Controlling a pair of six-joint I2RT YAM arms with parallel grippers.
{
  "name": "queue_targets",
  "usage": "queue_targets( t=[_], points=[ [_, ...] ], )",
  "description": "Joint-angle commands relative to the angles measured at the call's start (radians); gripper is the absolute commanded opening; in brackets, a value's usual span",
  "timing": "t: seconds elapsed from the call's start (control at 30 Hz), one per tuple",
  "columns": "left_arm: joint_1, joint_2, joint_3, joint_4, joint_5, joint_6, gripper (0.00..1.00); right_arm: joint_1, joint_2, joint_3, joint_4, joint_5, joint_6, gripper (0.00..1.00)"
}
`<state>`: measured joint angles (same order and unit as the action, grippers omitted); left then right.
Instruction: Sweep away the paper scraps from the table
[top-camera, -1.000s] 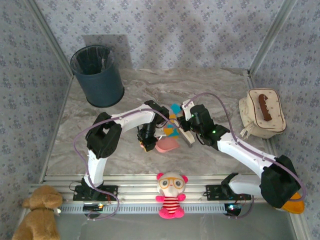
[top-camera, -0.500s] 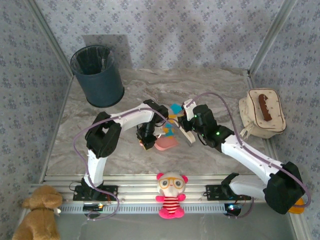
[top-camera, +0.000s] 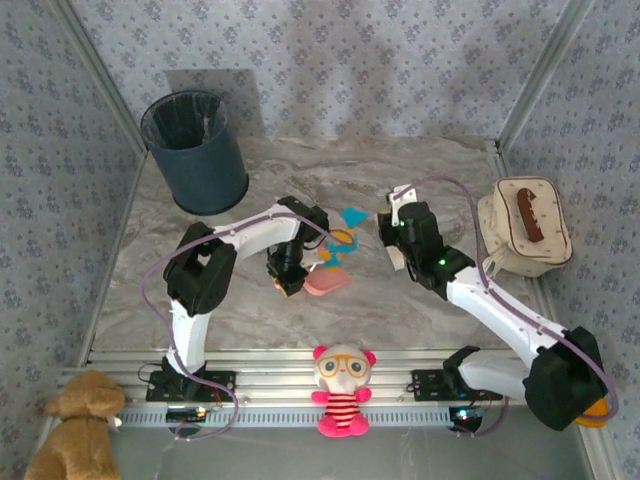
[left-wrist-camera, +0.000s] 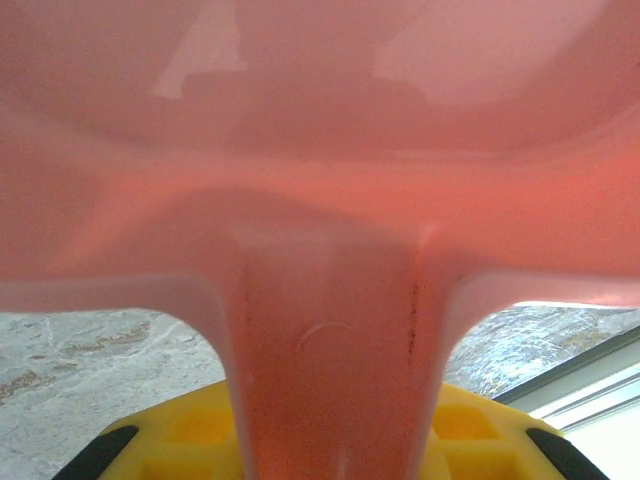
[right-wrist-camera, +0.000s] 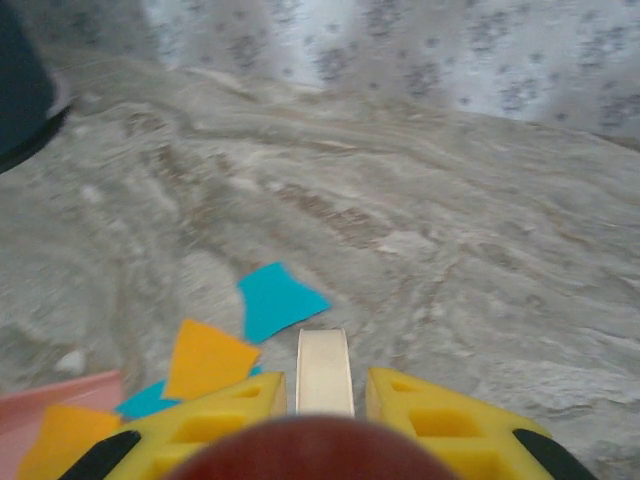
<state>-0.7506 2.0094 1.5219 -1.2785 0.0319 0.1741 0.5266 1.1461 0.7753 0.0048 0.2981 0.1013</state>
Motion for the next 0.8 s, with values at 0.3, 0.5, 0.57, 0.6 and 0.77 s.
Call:
queue_targets(
  t=[0.3, 0.5, 0.57, 0.6, 0.77],
  points=[
    [0.016, -0.008, 0.007, -0.009, -0.003, -0.023, 0.0, -0.127, 0.203, 0.092, 0.292, 0.016, -0.102, 0.0],
    [0.018, -0.001, 0.011, -0.005, 0.001, -0.025, 0.0, -0.149, 0.321, 0.155, 0.357, -0.038, -0.151, 0.0],
    [0.019, 0.0, 0.011, -0.004, 0.008, -0.023, 0.0, -0.152, 0.355, 0.173, 0.376, -0.063, -0.173, 0.0],
    [0.018, 0.0, 0.011, -0.002, 0.009, -0.023, 0.0, -0.151, 0.375, 0.182, 0.383, -0.08, -0.19, 0.0],
    [0.019, 0.006, 0.012, -0.002, 0.017, -0.027, 0.0, -0.151, 0.454, 0.24, 0.37, -0.184, -0.226, 0.0]
  ],
)
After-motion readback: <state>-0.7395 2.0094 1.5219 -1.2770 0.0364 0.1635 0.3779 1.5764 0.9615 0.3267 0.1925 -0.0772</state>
